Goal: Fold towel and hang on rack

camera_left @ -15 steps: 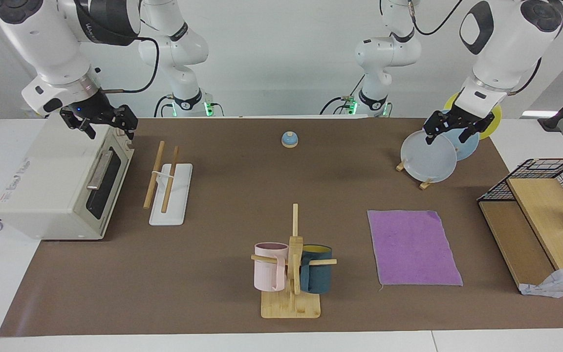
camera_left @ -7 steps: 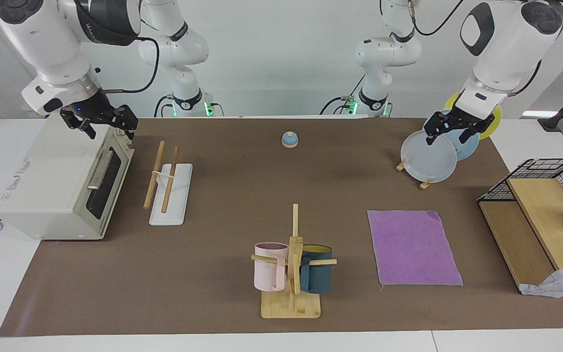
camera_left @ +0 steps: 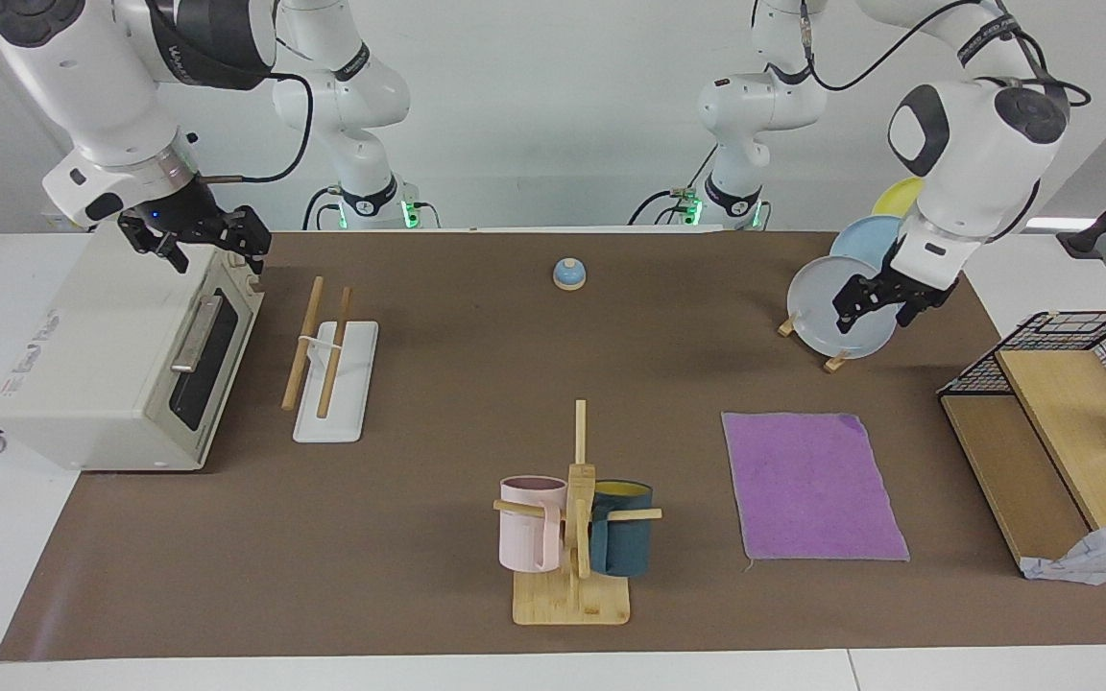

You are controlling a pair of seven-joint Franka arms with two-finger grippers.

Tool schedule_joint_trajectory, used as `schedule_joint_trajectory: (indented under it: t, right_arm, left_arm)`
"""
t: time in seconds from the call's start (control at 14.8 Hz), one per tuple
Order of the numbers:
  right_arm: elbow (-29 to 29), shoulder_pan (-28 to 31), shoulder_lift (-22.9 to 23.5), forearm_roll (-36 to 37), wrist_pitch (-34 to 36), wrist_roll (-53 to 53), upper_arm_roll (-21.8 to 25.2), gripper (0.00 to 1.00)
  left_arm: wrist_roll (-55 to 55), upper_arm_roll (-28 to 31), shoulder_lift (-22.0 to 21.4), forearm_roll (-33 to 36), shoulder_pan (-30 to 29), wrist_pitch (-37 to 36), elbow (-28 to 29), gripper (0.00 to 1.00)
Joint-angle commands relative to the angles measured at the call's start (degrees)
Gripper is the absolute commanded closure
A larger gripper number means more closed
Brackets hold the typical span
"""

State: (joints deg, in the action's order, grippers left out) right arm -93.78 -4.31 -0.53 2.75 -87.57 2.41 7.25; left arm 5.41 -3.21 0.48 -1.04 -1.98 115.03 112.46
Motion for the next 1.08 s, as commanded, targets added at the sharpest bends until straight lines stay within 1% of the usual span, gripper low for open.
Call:
schedule_joint_trajectory:
  t: [0.0,0.2,0.34,0.47,0.74,1.02]
  right_arm:
    - [-1.0,0.5,-1.1,0.1,-0.1,1.1,-0.3,0.00]
    - [-1.0,0.5,-1.1,0.1,-0.1,1.1,-0.3,0.00]
    - [-1.0,0.5,-1.1,0.1,-0.1,1.1,-0.3,0.00]
    - [-1.0,0.5,-1.1,0.1,-0.1,1.1,-0.3,0.00]
    - [-1.0,0.5,-1.1,0.1,-0.1,1.1,-0.3,0.00]
    - [-1.0,0.5,-1.1,0.1,-0.1,1.1,-0.3,0.00]
  left_arm:
    - [3.3,-0.3,7.6,-0.3,-1.9,8.0,0.0,0.00]
    - [3.6,-0.4,11.3,-0.4,-3.9,14.8,2.1,0.00]
    - [6.3,-0.4,12.8,-0.5,-4.0,15.8,2.2,0.00]
    - [10.4,-0.4,13.9,-0.5,-3.8,17.9,3.0,0.02]
    - [10.8,-0.4,14.9,-0.7,-4.0,18.9,3.7,0.17]
    - [12.0,-0.4,16.0,-0.8,-4.1,21.9,4.5,0.27]
